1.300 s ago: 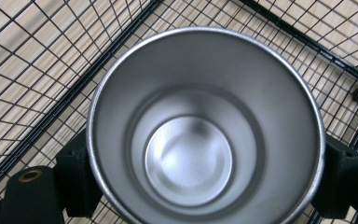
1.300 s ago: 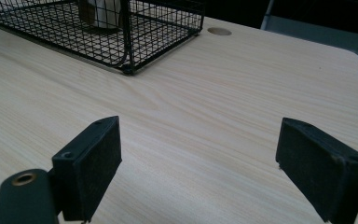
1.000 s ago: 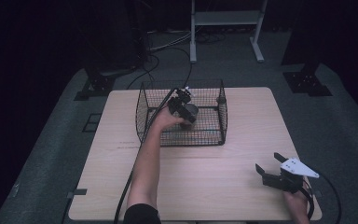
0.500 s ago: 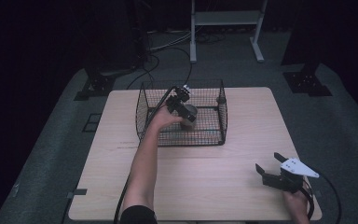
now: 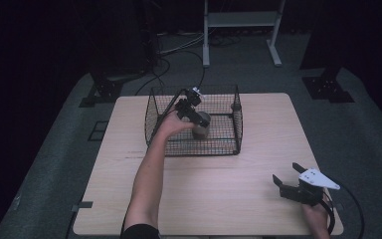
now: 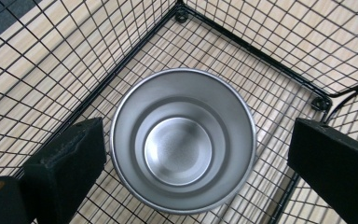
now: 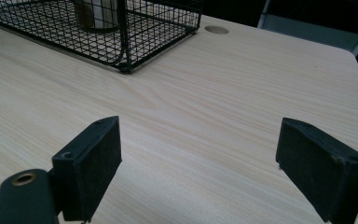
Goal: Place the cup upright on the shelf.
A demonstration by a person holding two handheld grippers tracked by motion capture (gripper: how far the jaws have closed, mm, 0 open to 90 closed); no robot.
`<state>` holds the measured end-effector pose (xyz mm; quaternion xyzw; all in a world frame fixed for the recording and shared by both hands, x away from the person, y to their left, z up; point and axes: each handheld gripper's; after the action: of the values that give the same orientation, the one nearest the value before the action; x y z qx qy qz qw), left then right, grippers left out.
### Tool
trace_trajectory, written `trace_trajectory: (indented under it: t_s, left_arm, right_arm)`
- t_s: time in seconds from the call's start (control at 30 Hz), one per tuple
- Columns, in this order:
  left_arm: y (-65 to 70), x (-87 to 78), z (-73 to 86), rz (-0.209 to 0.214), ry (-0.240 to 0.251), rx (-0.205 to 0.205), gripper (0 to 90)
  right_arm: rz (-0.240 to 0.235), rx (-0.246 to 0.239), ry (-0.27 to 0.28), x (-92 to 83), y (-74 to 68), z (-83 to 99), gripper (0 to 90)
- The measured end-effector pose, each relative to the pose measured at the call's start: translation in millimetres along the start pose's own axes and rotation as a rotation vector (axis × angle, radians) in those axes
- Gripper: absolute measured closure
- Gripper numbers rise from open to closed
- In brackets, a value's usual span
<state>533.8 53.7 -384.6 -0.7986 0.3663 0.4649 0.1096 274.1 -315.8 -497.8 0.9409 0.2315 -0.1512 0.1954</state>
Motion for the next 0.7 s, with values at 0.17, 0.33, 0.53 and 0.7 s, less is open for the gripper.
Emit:
trace_trajectory:
  t_s: [0.17,0.33,0.53,0.7]
  left_arm:
    - [0.8,-10.9,3.9,0.000,0.029,0.004,3.5]
    - [3.1,-24.4,7.8,0.005,0.045,0.012,3.5]
    - [6.7,-39.0,10.3,0.015,0.071,0.036,3.5]
    - [10.1,-45.3,15.1,0.026,0.099,0.034,3.5]
  right_arm:
    - [0.004,-0.005,-0.004,0.1,-0.4,-0.2,13.4]
    - [0.007,-0.002,-0.007,0.3,-0.4,-0.2,13.4]
    - [0.012,-0.003,-0.010,0.4,-0.7,-0.4,13.4]
    - [0.013,-0.005,-0.010,0.4,-0.8,-0.4,13.4]
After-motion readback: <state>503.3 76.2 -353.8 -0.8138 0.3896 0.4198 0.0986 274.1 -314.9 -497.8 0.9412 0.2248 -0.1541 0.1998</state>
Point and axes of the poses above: each handheld gripper's, and its own axes: x roughly forward along the jaws, z roughly out of its underside, y roughly to its right, and after that the axes turned 14 degrees about -x, right-handed
